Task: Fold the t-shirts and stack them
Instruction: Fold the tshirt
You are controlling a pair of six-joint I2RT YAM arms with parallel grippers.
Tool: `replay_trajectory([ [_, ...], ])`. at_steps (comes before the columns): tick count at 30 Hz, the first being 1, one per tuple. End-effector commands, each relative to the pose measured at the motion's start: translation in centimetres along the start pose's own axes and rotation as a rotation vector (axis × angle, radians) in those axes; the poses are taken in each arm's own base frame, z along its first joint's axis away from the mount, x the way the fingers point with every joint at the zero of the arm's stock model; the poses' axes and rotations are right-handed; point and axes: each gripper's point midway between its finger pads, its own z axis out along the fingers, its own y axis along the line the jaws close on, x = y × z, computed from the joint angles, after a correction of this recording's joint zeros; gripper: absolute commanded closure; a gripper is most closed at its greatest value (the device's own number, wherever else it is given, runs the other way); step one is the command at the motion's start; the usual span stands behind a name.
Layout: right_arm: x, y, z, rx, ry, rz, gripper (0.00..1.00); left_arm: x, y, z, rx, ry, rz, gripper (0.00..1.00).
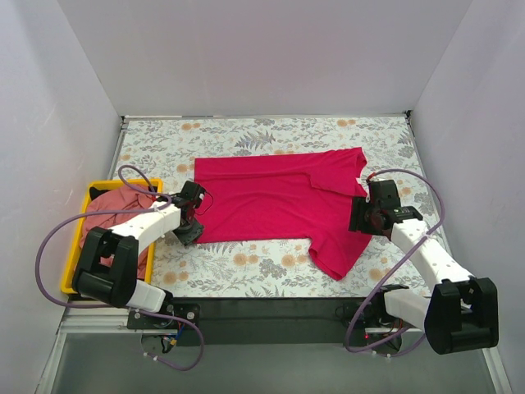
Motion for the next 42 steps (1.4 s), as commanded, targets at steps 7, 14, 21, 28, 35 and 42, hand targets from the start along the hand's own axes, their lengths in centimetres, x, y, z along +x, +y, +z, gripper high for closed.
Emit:
replay_trajectory([
  [7,-0.6,-2.6,0.7,0.09,0.025,0.124,0.34,0.2,0.9,-0.1,-0.008,-0.009,0.028,0.96],
  [14,-0.4,-4.2,1.7,0.103,0.047,0.233,0.4,-0.2,1.0,-0.5,0.009,-0.031,0.05,1.0],
  [21,-1.2,-4.4,2.4,0.058,0.044,0.323,0.44,-0.4,1.1,-1.0,0.026,-0.045,0.058,1.0],
  [28,-1.7,-4.5,3.0,0.028,0.024,0.369,0.5,-0.4,1.0,-1.0,0.036,-0.046,0.061,1.0],
  [35,-0.9,-4.7,3.7,0.033,0.044,0.395,0.52,-0.3,1.1,-0.9,0.035,-0.044,0.062,1.0],
  [42,1.2,-5.3,4.0,0.064,0.076,0.406,0.62,-0.2,1.4,-0.9,0.022,-0.044,0.056,1.0],
])
